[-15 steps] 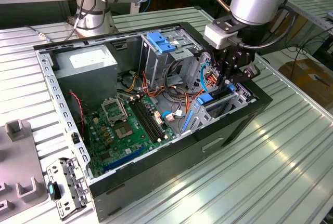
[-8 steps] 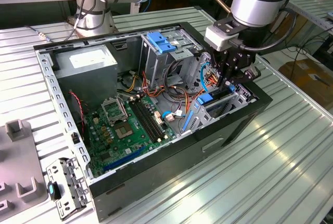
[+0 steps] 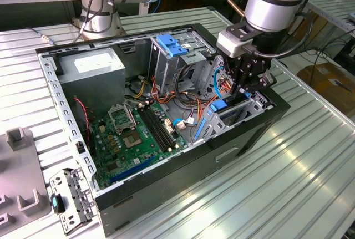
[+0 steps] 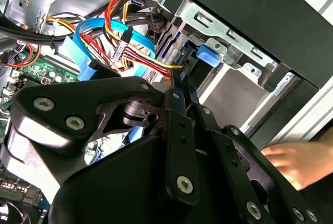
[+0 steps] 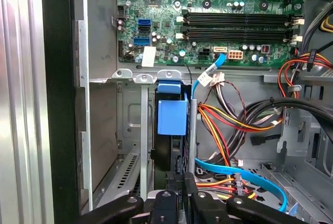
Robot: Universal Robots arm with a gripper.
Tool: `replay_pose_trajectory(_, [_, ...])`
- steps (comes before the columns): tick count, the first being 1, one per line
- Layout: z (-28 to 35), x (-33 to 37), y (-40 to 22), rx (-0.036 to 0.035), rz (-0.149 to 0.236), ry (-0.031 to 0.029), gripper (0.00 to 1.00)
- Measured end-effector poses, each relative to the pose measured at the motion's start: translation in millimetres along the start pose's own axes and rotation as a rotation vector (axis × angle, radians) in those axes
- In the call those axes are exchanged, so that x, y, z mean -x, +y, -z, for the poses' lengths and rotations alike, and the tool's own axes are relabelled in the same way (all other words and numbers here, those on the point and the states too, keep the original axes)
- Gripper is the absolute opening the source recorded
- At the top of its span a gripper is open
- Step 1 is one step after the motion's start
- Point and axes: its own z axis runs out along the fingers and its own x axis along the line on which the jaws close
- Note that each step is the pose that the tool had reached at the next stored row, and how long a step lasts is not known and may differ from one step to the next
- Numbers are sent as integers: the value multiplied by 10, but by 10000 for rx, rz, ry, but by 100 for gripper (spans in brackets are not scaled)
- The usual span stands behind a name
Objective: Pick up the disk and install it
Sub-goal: 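Insert the first disk wire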
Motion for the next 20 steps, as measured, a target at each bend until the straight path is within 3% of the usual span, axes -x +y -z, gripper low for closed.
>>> replay_pose_trajectory(3, [0, 0, 0, 0, 0, -5, 18])
replay_pose_trajectory(4, [15, -1, -2, 0, 1, 1, 24])
replay_pose_trajectory(9, [151, -9, -20, -11, 0, 0, 24])
replay_pose_trajectory(12, [158, -9, -21, -13, -1, -4, 24])
replay_pose_trajectory(14, [161, -9, -21, -12, 0, 0, 11])
replay_pose_trajectory(20, [164, -9, -21, -12, 0, 0, 11])
